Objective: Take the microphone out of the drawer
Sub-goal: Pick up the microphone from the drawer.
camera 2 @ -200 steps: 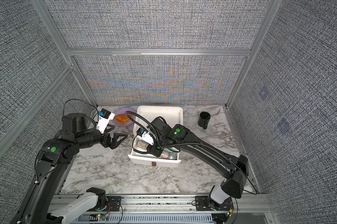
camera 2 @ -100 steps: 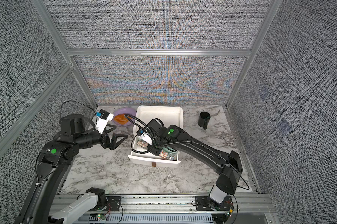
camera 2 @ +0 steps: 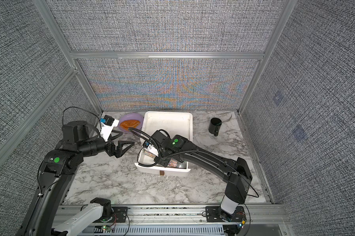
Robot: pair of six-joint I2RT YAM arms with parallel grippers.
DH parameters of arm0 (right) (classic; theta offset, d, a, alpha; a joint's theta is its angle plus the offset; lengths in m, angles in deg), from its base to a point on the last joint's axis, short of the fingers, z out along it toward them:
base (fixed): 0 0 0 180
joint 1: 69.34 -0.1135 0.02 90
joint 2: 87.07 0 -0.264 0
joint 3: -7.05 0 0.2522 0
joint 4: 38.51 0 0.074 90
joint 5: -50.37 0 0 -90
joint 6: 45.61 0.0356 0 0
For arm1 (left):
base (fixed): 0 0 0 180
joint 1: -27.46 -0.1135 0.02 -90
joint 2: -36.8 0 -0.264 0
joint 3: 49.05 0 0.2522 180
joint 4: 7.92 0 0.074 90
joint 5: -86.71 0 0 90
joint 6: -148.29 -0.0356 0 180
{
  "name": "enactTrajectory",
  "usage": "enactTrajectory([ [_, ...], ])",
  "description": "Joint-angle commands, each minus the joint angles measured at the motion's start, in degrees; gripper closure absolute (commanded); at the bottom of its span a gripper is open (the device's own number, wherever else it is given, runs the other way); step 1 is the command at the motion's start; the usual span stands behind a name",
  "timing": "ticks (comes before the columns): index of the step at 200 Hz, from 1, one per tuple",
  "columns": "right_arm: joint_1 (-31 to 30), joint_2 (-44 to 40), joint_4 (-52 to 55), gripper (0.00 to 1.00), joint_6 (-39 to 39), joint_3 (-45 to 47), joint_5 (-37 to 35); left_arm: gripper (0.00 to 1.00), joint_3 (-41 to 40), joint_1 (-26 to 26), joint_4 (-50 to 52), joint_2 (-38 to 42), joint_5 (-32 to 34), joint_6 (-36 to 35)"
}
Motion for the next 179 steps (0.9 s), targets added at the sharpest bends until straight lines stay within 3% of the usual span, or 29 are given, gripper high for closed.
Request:
enactTrajectory([
  [1,-0.1,0.4,-0.7,0.51,-0.9,-0.5,-0.6,0.0,-0.2,-0.6,-2.3,0.2,-1.8,0.6],
  [73,-0.1,-1.0,-2.8,0.68,-2.7,-1.8,0.5,0.0,-1.3,-1.6,-4.1,1.0,-2.0,1.2],
  [132,0.0,-6.9,-7.6,1.0,-5.9,0.7,1.8,0.0,-1.0,-1.8,-4.3,-1.0,-1.0,1.4],
  [179,1.2,-11.0,-10.9,1.0,-6.3,1.9,3.5,0.0,-0.5,-1.8,-4.0,0.9,0.8,0.9],
])
